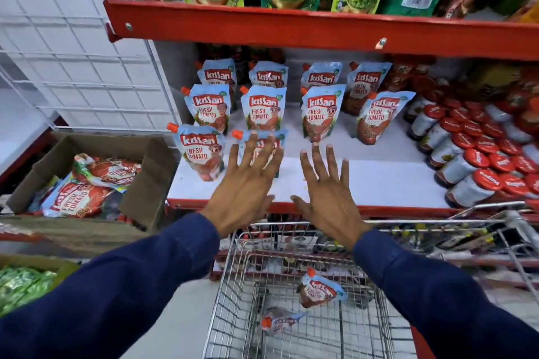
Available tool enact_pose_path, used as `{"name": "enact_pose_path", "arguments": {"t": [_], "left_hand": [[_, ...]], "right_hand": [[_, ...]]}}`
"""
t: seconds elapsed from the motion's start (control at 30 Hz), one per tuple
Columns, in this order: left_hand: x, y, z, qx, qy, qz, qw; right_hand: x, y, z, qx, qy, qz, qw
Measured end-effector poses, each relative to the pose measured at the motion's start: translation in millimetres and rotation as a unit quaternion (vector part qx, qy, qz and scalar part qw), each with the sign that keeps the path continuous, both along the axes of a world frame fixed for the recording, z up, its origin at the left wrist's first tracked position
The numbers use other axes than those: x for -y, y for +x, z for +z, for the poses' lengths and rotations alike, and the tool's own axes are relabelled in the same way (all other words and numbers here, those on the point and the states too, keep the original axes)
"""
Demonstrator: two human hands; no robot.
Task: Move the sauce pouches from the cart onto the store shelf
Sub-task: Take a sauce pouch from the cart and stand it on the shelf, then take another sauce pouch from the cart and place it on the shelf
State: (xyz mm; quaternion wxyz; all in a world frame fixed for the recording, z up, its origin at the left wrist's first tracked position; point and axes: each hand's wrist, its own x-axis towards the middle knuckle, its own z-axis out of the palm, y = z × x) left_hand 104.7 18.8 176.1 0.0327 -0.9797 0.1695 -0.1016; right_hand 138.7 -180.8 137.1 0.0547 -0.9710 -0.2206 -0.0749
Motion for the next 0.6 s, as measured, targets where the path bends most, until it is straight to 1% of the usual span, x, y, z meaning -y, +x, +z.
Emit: {"name": "enact_pose_path", "arguments": {"t": [0.1,0.27,0.37,0.43,0.53,0.6], "left_hand": [[14,-39,-44,-0.059,0.003,-0.012,0.998],[31,-87,-117,-0.198,0.001,0.019,0.980],[38,-110,-154,-0.310,-0.010,0.030,0.950],[41,-120,-179,-0.367,-0.019,0.036,0.930],[43,-133,-210,-0.419,-0.034,0.040,0.907],[46,-137,-216,-0.430,-0.055,0.056,0.899]], "right_hand": [[17,-35,-32,-0.023,-0.041,0.000,0.999],[42,-78,-93,-0.115,-0.077,0.010,0.990],[50,-102,-126,-0.179,-0.074,0.060,0.979],[52,-116,-141,-0.220,-0.058,0.087,0.970],[54,-128,-163,-0.292,-0.069,0.097,0.949],[55,-132,-177,-0.312,-0.088,0.092,0.942]]}}
